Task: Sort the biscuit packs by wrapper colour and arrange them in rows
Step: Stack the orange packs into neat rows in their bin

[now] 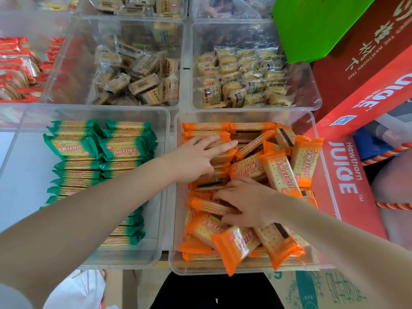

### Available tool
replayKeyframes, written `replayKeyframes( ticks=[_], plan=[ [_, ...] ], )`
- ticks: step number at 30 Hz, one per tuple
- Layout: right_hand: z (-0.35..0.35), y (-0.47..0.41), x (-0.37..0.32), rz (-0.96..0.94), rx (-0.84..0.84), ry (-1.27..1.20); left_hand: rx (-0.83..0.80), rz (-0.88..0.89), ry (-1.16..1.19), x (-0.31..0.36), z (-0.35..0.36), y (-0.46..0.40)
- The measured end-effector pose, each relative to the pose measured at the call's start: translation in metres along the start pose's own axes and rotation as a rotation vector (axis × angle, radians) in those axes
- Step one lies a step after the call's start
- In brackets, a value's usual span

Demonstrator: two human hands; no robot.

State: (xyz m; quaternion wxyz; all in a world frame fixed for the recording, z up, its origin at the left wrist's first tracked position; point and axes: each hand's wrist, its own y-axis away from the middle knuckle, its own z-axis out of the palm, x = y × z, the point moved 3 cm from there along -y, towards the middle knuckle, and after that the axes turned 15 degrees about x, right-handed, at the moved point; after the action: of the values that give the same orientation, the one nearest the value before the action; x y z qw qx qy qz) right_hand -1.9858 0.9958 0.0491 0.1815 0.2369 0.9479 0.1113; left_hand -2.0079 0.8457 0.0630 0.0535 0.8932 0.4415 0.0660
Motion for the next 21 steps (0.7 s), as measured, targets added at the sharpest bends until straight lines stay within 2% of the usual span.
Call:
replayKeyframes(
  ticks=[2,6,9,11,14,15,17,19,21],
  plan=[
    [0.002,0.005,-0.005,-0.006,0.004,-0.044,0.032,0.012,-0.052,0.002,0.000,0.001],
    [-0.009,0.006,-0.002,0.072,0.187,-0.031,0.106,-0.028,-0.062,0.005,0.000,0.001],
    [-0.026,0.010,0.003,0.119,0.448,-0.028,0.121,-0.048,-0.042,0.003,0.003,0.000],
    [-0.036,0.016,0.009,0.222,0.604,-0.067,0.129,-0.098,0.001,0.001,0.004,0.000],
    [-0.056,0.024,0.020,0.364,0.778,0.048,0.127,-0.210,-0.033,-0.001,0.004,0.001],
    [-0.060,0.026,0.025,0.405,0.803,0.099,0.125,-0.242,-0.067,0.000,0.003,0.001],
    [-0.063,0.028,0.034,0.488,0.747,0.179,0.115,-0.299,-0.097,0.001,0.000,0.003],
    [-0.062,0.027,0.038,0.499,0.668,0.228,0.243,-0.316,-0.056,0.003,-0.007,0.008],
    [-0.058,0.023,0.034,0.474,0.574,0.259,0.417,-0.250,0.000,0.005,-0.012,0.015]
  ],
)
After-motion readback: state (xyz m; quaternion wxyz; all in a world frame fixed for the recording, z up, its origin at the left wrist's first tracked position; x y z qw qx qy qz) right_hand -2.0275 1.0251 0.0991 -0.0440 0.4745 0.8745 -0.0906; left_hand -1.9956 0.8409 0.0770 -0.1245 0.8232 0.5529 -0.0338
